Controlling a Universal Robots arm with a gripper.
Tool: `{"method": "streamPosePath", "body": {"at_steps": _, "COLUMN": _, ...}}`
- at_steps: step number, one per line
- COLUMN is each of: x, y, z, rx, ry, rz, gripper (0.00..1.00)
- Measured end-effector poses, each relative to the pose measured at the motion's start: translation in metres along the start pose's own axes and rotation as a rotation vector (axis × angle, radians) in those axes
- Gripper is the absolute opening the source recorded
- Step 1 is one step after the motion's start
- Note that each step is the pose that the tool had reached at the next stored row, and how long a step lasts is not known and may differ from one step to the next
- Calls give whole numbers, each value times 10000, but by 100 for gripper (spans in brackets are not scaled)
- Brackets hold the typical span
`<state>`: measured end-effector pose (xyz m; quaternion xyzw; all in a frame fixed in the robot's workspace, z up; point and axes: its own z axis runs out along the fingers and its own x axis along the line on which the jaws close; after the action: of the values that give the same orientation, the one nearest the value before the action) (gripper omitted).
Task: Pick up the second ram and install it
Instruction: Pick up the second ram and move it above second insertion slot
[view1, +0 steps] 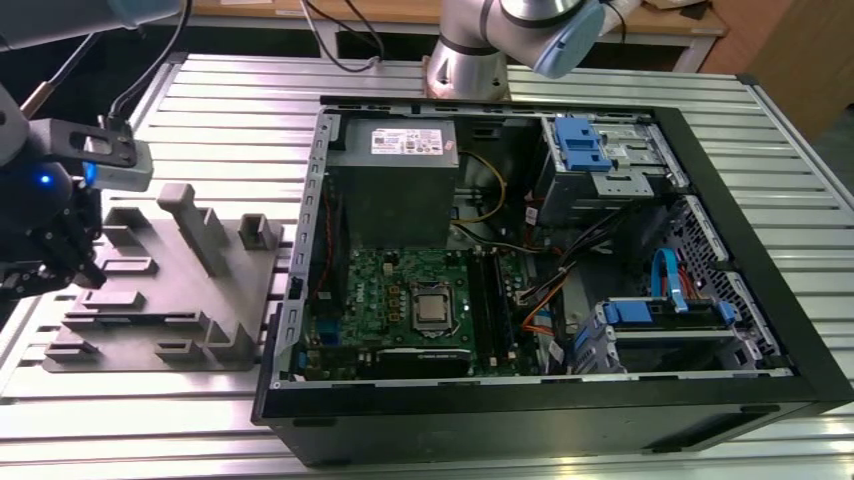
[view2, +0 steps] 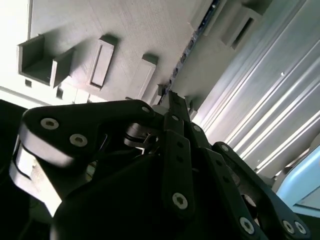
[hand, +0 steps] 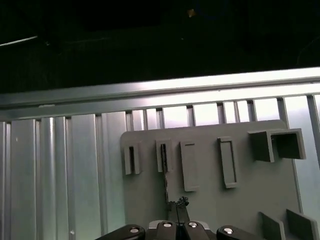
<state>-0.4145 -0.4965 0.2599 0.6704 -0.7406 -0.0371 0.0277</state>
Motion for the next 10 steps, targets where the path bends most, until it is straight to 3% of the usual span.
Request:
{"method": "streamPosePath", "body": {"at_steps": 5, "x": 0, "y": -1, "z": 11, "rx": -16, "ry": 109, "rz": -766, "gripper": 7}}
{"method": "streamPosePath", "body": {"at_steps": 10, "x": 0, "y": -1, "z": 11, "rx": -17, "ry": 115, "rz": -817, "gripper": 7}}
